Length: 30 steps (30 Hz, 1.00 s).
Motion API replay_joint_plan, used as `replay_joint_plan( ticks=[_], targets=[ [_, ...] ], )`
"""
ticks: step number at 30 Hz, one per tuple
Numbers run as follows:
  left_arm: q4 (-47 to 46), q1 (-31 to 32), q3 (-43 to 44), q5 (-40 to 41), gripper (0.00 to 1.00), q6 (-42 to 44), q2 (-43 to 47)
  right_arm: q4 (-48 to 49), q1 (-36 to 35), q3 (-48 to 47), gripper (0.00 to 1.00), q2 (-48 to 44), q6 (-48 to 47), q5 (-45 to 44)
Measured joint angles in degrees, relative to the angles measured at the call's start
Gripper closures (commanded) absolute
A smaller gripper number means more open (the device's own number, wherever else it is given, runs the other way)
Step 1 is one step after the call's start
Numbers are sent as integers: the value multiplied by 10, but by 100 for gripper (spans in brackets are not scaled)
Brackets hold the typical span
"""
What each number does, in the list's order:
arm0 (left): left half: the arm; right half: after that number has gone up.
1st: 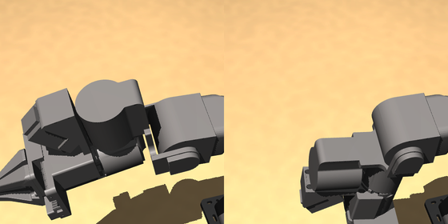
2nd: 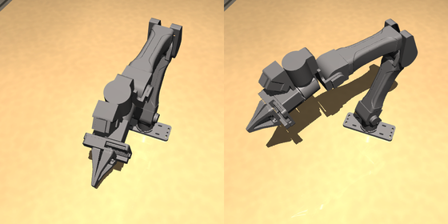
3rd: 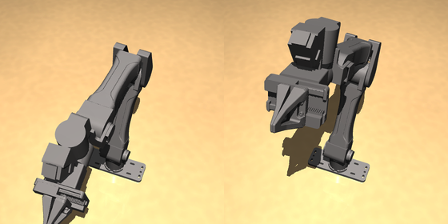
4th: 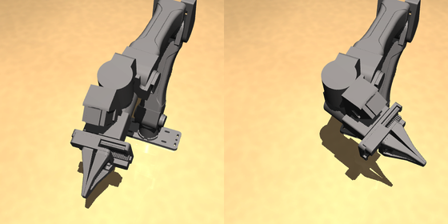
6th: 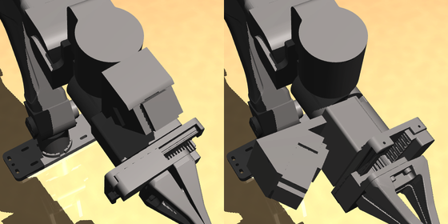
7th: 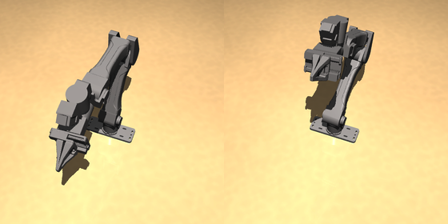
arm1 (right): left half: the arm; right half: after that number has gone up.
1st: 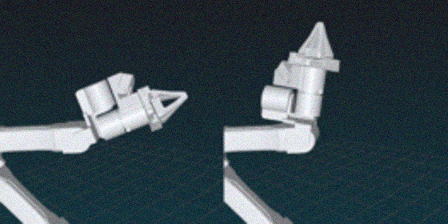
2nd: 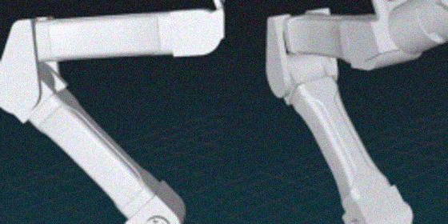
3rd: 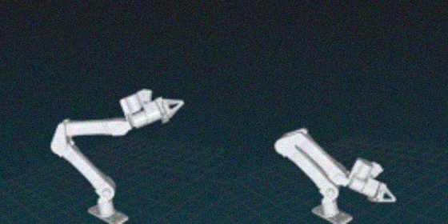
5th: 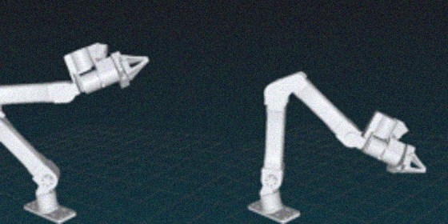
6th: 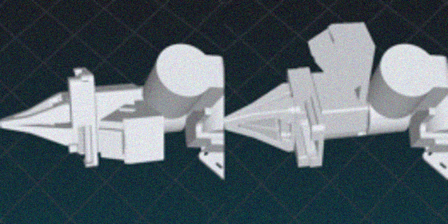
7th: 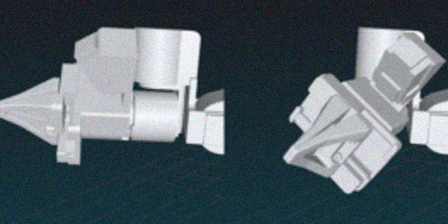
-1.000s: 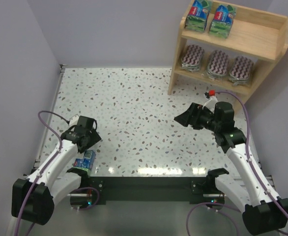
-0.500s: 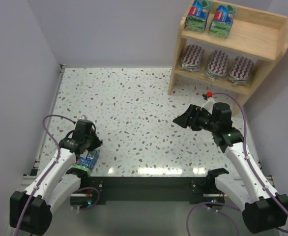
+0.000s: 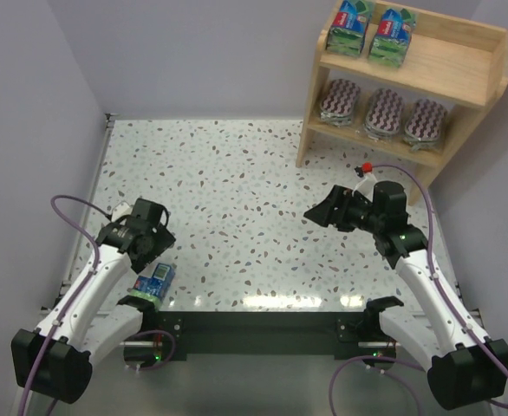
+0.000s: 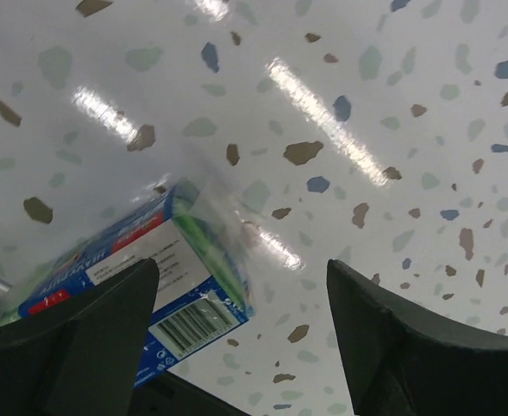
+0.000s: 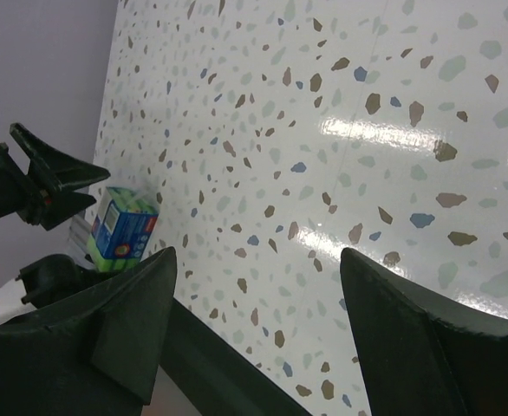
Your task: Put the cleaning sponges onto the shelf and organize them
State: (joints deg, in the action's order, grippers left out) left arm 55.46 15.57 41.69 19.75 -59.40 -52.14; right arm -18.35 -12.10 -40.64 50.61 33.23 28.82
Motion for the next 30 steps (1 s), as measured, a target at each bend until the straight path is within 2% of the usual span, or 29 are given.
replay_joint_plan(
  ticks=[6, 12, 17, 18, 22, 27, 30],
  targets=[
    [78, 0, -1, 16, 17, -77, -20, 2, -4, 16, 20, 0, -1, 8],
    [58, 0, -43, 6, 25, -91, -31, 3, -7, 21, 20, 0, -2, 8],
    [49, 2, -48, 1, 49, -66, -42, 3, -7, 24, 21, 0, -3, 8],
    [43, 3, -50, -5, 57, -56, -38, 3, -7, 25, 21, 1, -3, 8],
    [-17, 12, -58, -60, 71, -14, -19, 4, -7, 25, 21, 9, -3, 8],
    [-134, 40, -59, -165, 73, 19, -33, 4, -7, 25, 21, 20, -3, 7],
    [-217, 80, -54, -228, 73, 42, -74, 4, -7, 25, 21, 26, -3, 7]
  ],
)
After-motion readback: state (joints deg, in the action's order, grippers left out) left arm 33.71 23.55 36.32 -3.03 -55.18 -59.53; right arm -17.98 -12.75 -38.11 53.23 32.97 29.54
